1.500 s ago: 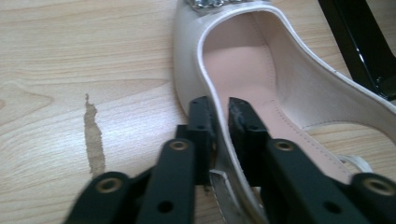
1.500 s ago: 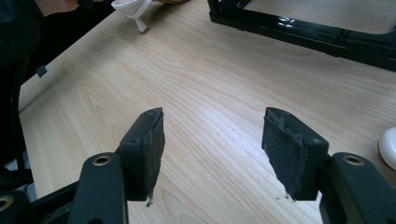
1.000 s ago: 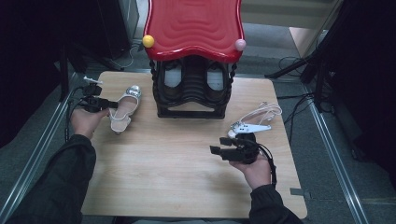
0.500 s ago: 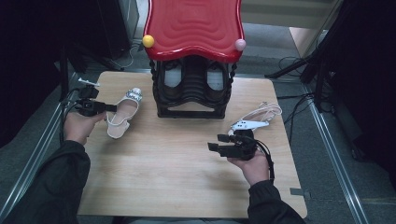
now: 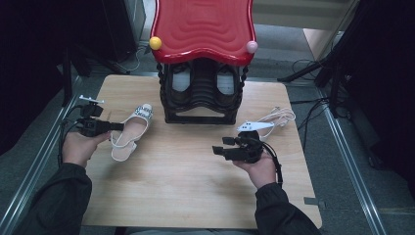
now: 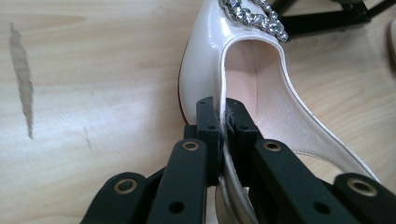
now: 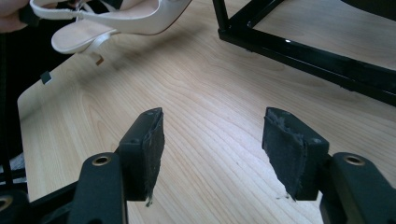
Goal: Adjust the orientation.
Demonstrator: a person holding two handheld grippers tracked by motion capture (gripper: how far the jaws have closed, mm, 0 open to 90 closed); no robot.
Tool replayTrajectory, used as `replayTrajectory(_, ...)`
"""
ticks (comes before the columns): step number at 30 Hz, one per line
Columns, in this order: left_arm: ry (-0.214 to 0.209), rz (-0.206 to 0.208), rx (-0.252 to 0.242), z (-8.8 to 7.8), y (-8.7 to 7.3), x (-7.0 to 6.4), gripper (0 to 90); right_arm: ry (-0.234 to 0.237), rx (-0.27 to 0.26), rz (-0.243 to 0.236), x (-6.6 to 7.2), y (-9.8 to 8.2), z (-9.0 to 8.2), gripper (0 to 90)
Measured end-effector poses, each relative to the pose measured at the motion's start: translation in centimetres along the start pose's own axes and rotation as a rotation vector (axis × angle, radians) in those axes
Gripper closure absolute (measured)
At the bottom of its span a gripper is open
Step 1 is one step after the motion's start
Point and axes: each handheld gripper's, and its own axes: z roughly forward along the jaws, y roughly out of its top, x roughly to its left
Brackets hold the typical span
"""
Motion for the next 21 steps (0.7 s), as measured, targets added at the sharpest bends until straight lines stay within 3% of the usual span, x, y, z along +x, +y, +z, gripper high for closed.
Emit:
replayTrajectory(5,-0.029,-0.001,-0.005,-0.4,-1.5,-0.6,86.6,0.011,0.006,-0.003,0.0,0.2,0.5,40.0)
replayTrajectory(12,-0.061,0.014,-0.015,-0.9,-3.1,-2.4,86.5,0.017,0.008,-0.012,0.0,0.6,0.9,40.0)
replayTrajectory(17,-0.083,0.022,-0.008,-0.9,-3.6,-3.5,86.5,0.012,0.011,-0.015,-0.1,0.6,0.7,40.0)
replayTrajectory(21,-0.109,0.052,0.006,-0.6,-3.7,-4.9,86.5,0.01,0.011,-0.014,-0.2,0.6,0.6,40.0)
